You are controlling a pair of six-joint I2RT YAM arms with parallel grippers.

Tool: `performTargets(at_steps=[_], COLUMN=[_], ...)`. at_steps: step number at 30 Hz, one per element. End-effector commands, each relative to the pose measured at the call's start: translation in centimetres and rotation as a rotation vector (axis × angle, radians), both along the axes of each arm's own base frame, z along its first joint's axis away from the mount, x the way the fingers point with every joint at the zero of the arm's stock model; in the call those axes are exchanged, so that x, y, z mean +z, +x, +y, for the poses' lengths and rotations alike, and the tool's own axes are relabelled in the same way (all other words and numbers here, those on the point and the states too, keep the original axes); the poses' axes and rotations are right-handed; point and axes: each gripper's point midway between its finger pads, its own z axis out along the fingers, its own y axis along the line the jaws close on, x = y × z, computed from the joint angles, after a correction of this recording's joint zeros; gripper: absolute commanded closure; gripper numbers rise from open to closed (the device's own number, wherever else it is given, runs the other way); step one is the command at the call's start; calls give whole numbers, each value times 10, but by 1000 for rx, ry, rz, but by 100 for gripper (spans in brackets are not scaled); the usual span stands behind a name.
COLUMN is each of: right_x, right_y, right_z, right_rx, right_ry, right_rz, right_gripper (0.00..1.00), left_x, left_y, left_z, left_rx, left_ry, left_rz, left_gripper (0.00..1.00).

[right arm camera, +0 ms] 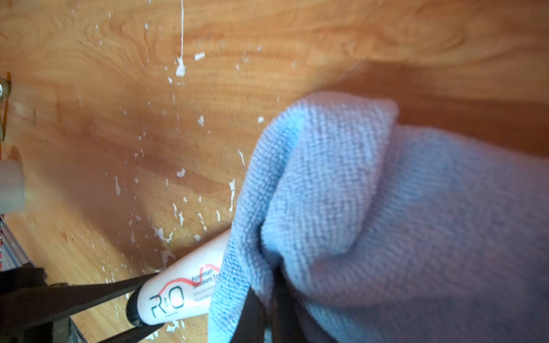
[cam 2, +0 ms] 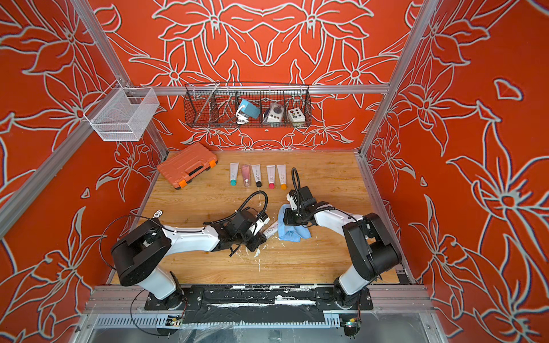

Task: Wipe the surface of the toothpaste tube
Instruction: Wipe the dirt from the toothpaste tube.

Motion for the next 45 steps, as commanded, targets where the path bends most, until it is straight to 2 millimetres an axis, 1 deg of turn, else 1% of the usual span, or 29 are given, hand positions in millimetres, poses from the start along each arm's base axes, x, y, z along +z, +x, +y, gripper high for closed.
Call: performTargets(at_steps=[1, 8, 15, 20, 26, 29, 32, 39, 45], right_x=[-7, -13, -7, -6, -3, -5, -19, -30, -40], right_y=[-11, -28, -48, -64, -70, -67, -62, -54, -37], right_z=[11, 30, 52, 69, 74, 69, 51, 31, 7], right_rx=[11, 45, 83, 102, 95, 90, 42, 1, -66], right_ry=[45, 88, 143, 188, 223, 189, 87, 4, -49], right_rz=[33, 76, 91, 116, 116, 97, 87, 52, 65], right_gripper=[100, 100, 100, 100, 100, 100, 100, 100, 100], left_x=[3, 3, 3, 5, 6, 7, 7, 10, 13], left_y=[7, 7, 10, 10, 10, 9, 9, 7, 8], left_z=[-3, -3, -1, 0, 1, 1, 3, 4, 7], left_rx=[10, 0, 11, 11, 11, 9, 12, 7, 10], left_ry=[-19, -19, -20, -26, -32, -35, -30, -32, -27], left_rz=[-10, -9, -6, -7, -9, -8, -11, -19, -30], left_gripper=[86, 86, 86, 86, 86, 86, 86, 86, 86])
